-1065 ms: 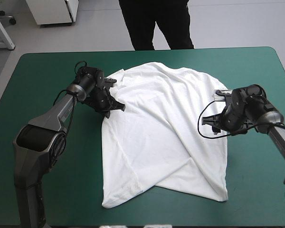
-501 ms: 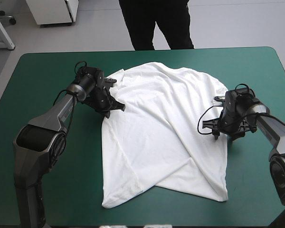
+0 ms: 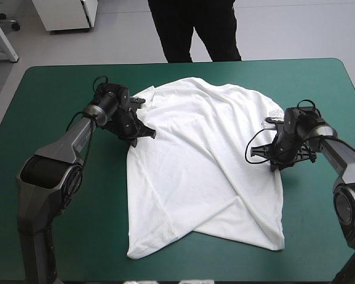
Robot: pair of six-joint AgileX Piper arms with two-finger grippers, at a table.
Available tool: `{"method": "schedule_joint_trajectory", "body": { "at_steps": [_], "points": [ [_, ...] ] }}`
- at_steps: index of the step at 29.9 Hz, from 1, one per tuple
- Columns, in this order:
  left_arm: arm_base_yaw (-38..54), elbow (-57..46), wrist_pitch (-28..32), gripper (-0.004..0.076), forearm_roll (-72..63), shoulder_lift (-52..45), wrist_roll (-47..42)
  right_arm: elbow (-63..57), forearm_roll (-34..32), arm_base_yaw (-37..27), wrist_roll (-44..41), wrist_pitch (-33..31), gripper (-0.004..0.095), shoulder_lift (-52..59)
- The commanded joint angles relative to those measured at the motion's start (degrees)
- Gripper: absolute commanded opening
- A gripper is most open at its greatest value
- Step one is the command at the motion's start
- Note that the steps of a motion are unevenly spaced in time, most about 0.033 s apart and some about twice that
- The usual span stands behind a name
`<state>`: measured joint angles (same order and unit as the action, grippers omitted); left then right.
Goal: Fold the cloth
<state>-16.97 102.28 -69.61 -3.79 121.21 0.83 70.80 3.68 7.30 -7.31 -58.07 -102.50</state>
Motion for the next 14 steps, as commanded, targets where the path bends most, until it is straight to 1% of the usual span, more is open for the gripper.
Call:
{"method": "schedule_joint_trajectory", "body": {
  "at_steps": [1,7,11,14],
  "points": [
    [-0.05,0.44,-3.51,-0.0009,-1.83,-3.51,1.04,-0.09,4.56,0.16,1.14,-1.33,-0.0017,0.88],
    [-0.05,0.78,-4.13,-0.0009,-1.59,-10.73,1.81,2.40,3.77,0.16,1.63,-1.99,-0.0017,7.86],
    [-0.05,2.53,-4.03,-0.0009,-1.48,-15.95,2.17,7.10,1.83,0.16,1.53,-2.85,-0.0017,13.09],
    [-0.05,4.60,-4.14,-0.0009,-1.37,-19.96,2.27,12.29,1.30,0.16,1.53,-5.27,-0.0017,15.98]
  ]
}}
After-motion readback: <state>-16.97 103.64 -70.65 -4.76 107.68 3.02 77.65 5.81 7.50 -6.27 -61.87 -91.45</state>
